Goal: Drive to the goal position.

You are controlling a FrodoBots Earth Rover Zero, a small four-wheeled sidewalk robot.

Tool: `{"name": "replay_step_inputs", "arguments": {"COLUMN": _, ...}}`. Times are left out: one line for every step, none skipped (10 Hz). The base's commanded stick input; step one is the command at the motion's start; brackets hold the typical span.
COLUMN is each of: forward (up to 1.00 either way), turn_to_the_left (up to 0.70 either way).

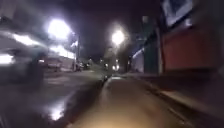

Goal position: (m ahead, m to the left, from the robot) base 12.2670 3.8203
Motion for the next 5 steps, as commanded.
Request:
{"name": "replay_step_inputs", "arguments": {"forward": 0.70, "turn_to_the_left": 0.00}}
{"name": "replay_step_inputs", "arguments": {"forward": 0.70, "turn_to_the_left": 0.00}}
{"name": "replay_step_inputs", "arguments": {"forward": 0.70, "turn_to_the_left": 0.00}}
{"name": "replay_step_inputs", "arguments": {"forward": 0.70, "turn_to_the_left": 0.00}}
{"name": "replay_step_inputs", "arguments": {"forward": 0.70, "turn_to_the_left": 0.00}}
